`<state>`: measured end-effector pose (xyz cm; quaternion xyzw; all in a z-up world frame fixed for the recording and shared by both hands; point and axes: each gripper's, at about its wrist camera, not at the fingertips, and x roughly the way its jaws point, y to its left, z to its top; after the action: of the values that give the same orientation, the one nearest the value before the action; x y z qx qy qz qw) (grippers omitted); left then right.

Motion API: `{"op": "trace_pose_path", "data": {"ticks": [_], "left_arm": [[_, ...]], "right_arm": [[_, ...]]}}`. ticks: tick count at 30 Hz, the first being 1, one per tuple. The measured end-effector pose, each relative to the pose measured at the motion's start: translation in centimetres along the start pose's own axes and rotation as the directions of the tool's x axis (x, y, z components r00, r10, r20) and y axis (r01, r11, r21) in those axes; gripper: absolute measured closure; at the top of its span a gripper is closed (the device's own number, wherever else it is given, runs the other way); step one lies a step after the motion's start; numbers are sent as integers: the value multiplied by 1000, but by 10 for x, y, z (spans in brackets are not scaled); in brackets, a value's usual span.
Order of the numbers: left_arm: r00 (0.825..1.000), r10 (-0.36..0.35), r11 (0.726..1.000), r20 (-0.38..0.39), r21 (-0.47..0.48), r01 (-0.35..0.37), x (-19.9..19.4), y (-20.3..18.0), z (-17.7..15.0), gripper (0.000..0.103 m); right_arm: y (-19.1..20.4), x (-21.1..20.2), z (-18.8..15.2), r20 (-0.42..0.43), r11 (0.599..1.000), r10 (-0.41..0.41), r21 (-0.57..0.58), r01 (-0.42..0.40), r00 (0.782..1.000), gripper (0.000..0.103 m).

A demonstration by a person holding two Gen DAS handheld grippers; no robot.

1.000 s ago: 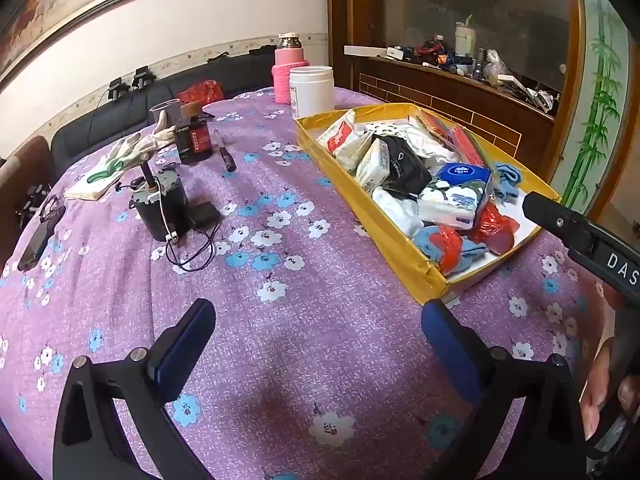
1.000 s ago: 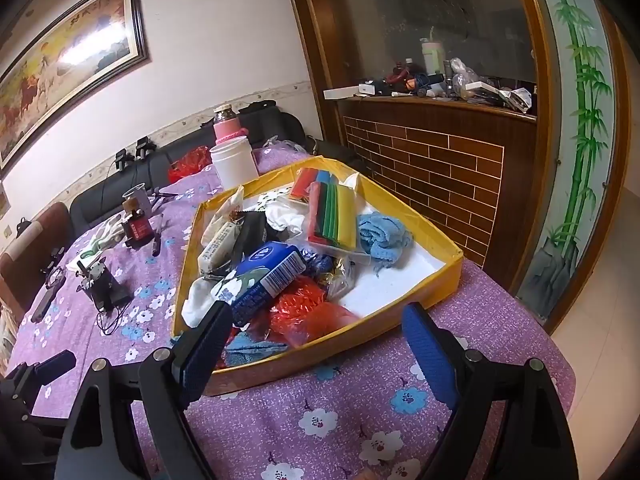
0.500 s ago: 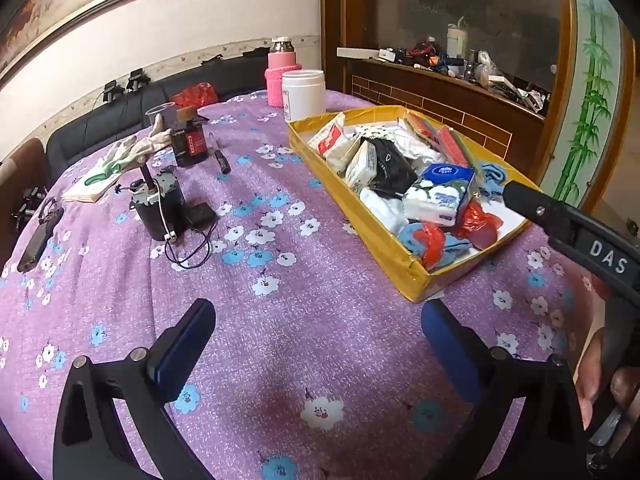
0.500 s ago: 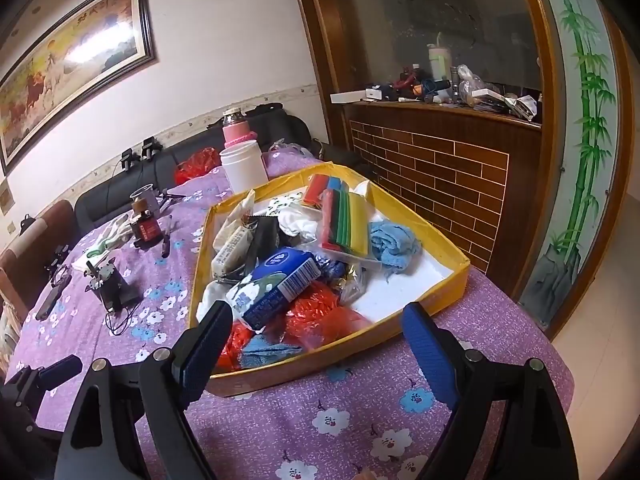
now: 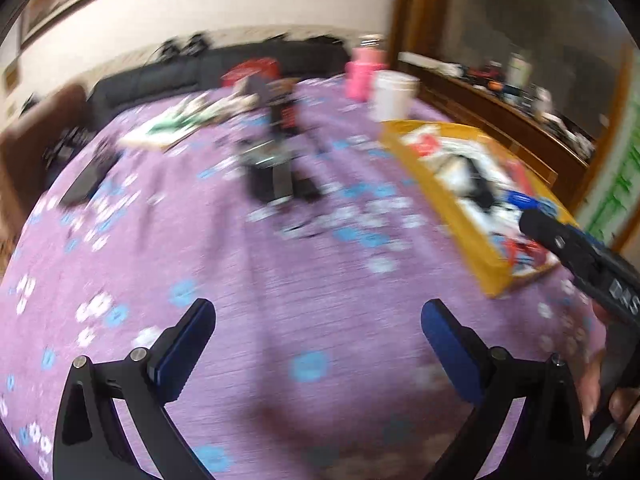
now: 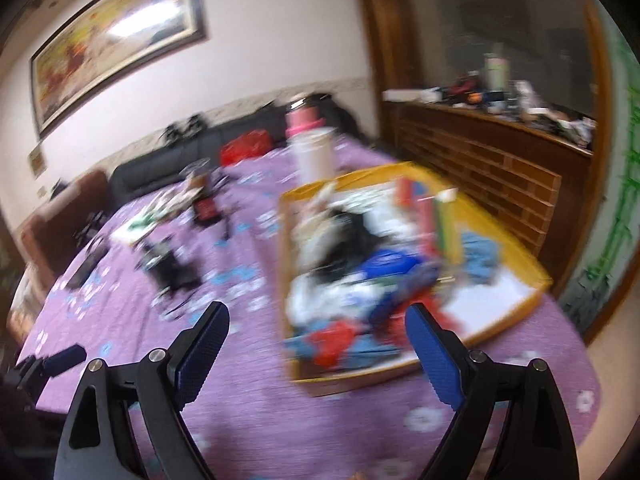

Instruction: Organize soft objects

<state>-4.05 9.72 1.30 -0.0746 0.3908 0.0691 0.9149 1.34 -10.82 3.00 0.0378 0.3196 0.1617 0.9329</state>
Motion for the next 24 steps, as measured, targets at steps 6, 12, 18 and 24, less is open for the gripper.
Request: {"op": "trace_pose_path", "data": {"ticks": [6,12,18,24], "left_arm": [[998,34,977,-60,-206,-46,7,83,-6,0],[978,170,967,-121,-172,-189,24,103,-8,0],[974,145,967,-173,-183,-176,39,114,-11,0],[965,176,972,-193,-120,-201,50,110,-7,0]], "right_arm": [[58,43,-10,-146,991,114,-56,-123,983,11],[91,79,-18,-258,985,112,-97,-141,960,11],[102,104,-25,-318,988,69,-111,-109,946,11],[107,115,-25,-330,991,43,-109,-83,943,2]]}}
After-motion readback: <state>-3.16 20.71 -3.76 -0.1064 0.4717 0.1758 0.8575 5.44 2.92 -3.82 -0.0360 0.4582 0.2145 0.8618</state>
